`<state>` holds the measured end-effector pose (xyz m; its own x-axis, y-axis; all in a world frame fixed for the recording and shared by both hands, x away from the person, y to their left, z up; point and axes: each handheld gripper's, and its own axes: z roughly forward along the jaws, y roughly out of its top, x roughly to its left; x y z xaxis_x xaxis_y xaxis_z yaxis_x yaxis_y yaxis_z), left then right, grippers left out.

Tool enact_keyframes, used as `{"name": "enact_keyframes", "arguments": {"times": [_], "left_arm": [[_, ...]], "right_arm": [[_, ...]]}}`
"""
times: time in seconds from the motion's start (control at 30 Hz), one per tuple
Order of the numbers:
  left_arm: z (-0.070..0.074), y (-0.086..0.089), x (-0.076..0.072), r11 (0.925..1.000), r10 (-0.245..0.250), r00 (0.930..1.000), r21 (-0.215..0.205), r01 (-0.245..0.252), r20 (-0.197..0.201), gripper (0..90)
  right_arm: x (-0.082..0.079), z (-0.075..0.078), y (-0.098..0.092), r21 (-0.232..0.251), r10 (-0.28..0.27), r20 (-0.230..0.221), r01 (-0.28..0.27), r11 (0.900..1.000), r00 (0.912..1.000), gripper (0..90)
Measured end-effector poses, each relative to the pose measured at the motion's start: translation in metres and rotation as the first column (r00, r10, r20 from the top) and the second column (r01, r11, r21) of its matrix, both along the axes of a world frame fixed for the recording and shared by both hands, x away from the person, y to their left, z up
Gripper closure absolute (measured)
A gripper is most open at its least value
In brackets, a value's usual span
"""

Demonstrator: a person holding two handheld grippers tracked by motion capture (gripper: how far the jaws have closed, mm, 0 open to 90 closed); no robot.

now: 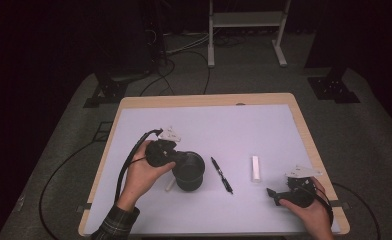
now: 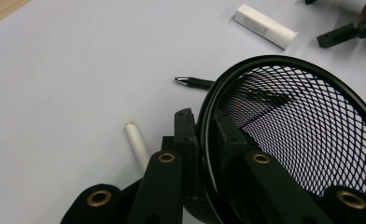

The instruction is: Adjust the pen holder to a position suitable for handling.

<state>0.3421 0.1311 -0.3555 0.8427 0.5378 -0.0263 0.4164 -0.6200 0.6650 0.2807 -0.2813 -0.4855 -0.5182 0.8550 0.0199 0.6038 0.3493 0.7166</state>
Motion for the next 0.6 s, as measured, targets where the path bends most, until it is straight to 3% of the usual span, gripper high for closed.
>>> {"name": "enact_keyframes", "arguments": {"times": [0.6], "left_arm": [[-0.01,-0.017,-0.016,0.9985,-0.054,0.9977,-0.01,0.054,-0.042,81.6]], "right_arm": [[0.0,0.0,0.0,0.0,0.0,-0.001,0.0,1.0,1.0,3.0]]}}
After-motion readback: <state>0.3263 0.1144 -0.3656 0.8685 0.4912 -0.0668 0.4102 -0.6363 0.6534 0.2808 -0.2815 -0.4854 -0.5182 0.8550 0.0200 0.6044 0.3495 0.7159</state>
